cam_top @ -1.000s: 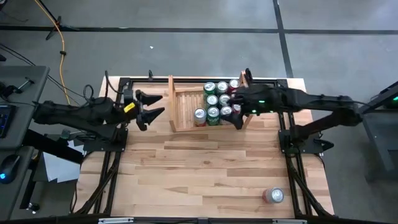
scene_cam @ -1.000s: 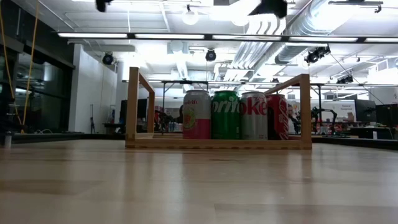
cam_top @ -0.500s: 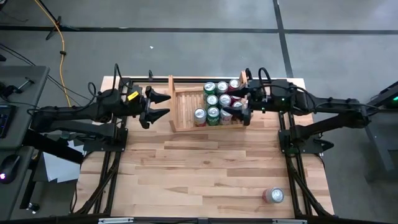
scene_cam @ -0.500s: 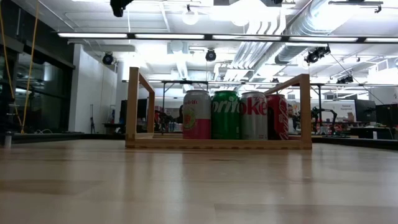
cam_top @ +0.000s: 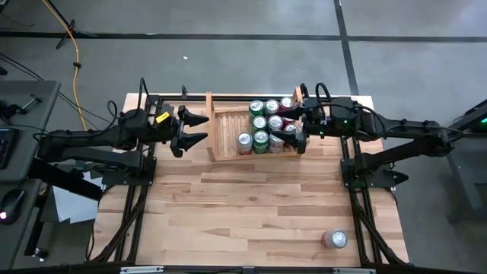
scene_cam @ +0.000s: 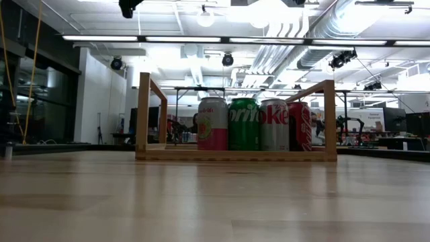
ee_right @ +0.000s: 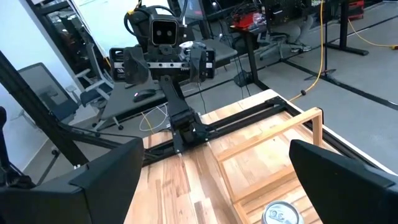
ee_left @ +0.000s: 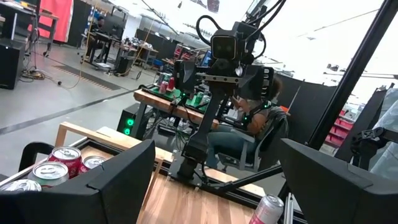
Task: Place canned beverage on shelf
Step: Adjust the shelf
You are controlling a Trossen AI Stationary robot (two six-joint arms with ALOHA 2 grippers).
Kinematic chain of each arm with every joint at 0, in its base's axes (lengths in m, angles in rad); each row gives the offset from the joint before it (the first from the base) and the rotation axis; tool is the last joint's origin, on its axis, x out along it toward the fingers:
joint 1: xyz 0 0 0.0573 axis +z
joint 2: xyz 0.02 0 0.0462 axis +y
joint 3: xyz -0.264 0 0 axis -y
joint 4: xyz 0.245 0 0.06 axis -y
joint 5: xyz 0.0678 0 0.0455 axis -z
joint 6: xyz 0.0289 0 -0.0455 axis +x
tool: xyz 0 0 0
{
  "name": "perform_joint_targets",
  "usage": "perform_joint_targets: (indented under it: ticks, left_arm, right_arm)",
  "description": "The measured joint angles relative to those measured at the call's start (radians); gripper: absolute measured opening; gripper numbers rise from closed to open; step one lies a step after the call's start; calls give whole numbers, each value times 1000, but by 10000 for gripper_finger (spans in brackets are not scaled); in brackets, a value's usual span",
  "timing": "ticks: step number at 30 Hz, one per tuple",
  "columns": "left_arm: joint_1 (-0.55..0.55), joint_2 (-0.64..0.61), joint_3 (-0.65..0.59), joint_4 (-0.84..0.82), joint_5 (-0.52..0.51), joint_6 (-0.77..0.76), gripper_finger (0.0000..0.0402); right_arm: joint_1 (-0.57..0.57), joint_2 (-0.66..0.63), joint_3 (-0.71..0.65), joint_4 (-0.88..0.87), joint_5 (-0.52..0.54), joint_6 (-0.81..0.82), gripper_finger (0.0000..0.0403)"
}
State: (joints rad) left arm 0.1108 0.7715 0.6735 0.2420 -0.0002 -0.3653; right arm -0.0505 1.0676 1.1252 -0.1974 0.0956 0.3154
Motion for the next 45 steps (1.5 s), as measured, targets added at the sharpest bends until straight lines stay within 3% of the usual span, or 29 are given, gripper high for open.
perform_joint_targets:
  ticks: [27,33,45]
  left_arm:
    - [0,0,0,0,0,-1,330]
    - [0,0,0,0,0,-1,330]
    - [0,0,0,-1,0,-26,330]
  right_arm:
    - [-8,0,0,-29,29,89,387]
    - [-8,0,0,-62,32,177,387]
    - [-8,0,0,-169,30,145,387]
